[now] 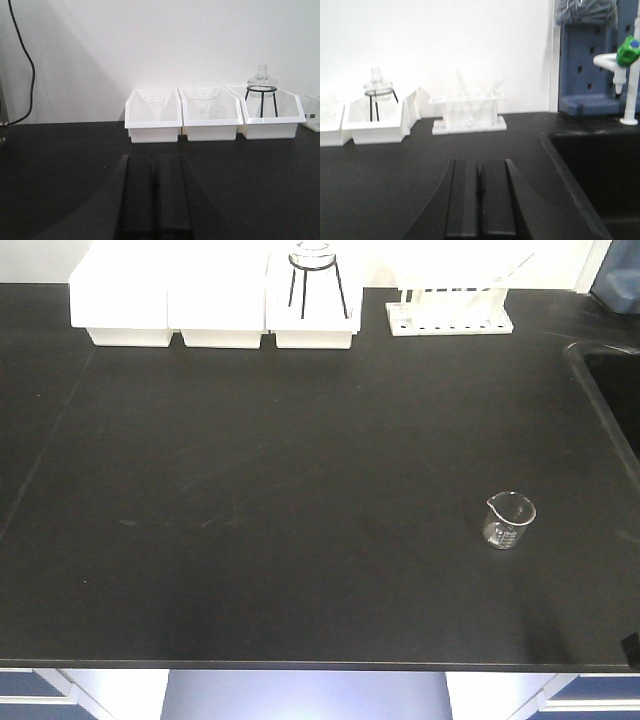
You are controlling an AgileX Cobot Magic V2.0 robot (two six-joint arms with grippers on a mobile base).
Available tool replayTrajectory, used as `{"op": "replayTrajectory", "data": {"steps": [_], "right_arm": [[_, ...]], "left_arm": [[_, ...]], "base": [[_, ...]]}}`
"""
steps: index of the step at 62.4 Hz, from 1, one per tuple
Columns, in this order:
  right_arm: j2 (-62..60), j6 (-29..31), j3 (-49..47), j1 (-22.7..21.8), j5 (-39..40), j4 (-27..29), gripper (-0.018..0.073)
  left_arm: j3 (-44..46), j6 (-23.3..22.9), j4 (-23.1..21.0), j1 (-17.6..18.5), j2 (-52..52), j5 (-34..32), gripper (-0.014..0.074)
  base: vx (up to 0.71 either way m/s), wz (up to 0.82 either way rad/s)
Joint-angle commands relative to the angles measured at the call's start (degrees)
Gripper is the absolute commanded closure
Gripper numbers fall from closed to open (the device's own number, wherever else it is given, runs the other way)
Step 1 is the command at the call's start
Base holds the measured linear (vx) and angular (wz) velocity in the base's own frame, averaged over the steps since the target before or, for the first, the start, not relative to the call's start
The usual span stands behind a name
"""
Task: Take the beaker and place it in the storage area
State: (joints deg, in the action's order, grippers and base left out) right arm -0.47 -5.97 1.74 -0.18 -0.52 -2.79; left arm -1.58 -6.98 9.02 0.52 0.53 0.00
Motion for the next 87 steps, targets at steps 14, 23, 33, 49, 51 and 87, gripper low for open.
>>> {"op": "replayTrajectory", "data": {"steps": [14, 23, 33, 49, 51, 87], "right_arm": [[-1.45, 0.06, -0.78, -0.03, 7.69, -0.14, 0.0565], [-0.33, 0.19, -5.58, -0.03, 2.91, -0.14, 0.0565], [6.33, 0.65, -13.45, -0.03, -0.05, -0.61, 0.0565], [24.66, 2.04, -21.53, -0.03, 1.07, -7.46, 0.0558], [26.70, 2.43, -21.53, -0.03, 1.46, -8.30, 0.0556], [61.13, -4.33, -9.25, -0.03, 40.87, -11.01, 0.0043]], "left_arm": [[1.19, -0.51, -0.04, 0.01, 0.85, -0.55, 0.0603], [1.19, -0.51, -0.04, 0.01, 0.85, 0.32, 0.0603], [1.19, -0.57, -0.04, 0.01, 0.85, -1.60, 0.0603], [1.19, -0.46, -0.04, 0.01, 0.85, -1.42, 0.0603], [1.19, -0.46, -0.04, 0.01, 0.85, -1.42, 0.0603], [1.19, -0.46, -0.04, 0.01, 0.85, -1.42, 0.0603]], "base": [[0.00, 0.00], [0.00, 0.00], [0.00, 0.00], [0.00, 0.00], [0.00, 0.00], [0.00, 0.00]]}}
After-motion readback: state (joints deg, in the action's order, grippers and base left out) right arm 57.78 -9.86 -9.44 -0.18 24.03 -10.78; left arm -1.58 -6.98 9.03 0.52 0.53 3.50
